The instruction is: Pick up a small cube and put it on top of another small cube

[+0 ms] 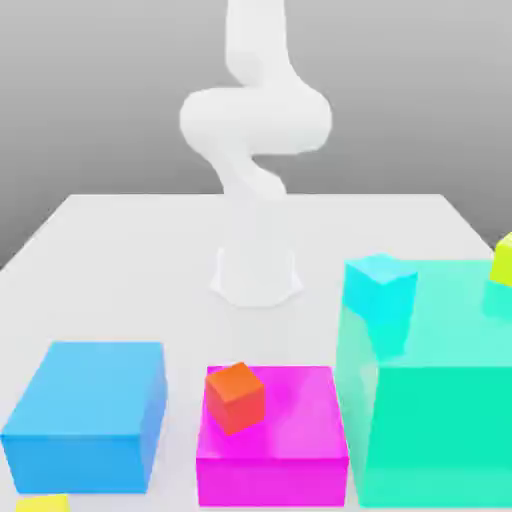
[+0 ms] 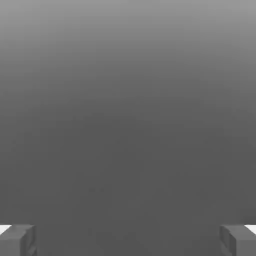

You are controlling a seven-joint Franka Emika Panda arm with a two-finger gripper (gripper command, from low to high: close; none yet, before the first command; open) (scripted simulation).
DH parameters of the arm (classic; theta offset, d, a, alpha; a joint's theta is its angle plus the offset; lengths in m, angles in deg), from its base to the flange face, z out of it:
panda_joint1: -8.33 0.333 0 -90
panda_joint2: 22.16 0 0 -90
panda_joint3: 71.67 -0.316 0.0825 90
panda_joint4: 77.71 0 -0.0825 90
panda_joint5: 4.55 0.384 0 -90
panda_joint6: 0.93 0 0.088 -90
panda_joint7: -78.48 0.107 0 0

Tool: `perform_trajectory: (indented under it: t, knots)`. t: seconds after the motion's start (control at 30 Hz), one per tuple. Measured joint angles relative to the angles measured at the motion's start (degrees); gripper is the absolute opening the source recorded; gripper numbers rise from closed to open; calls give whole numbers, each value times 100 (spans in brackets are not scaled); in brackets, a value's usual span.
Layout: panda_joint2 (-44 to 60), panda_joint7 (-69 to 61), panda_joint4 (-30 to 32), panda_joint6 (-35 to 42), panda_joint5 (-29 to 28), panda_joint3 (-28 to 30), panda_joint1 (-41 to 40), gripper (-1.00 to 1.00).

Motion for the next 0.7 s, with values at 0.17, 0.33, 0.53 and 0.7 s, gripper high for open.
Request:
perform_trajectory:
  t: [0.17, 0.33, 0.53, 0.7]
  knots:
    - [1065, -690, -174, -144, 386, 578, 278, 0]
    - [2103, -1411, -342, -282, 835, 1081, 468, 0]
    - [3363, -2311, -549, -431, 1422, 1480, 487, 0]
    - [4388, -2979, -715, -575, 1792, 1604, 286, 0]
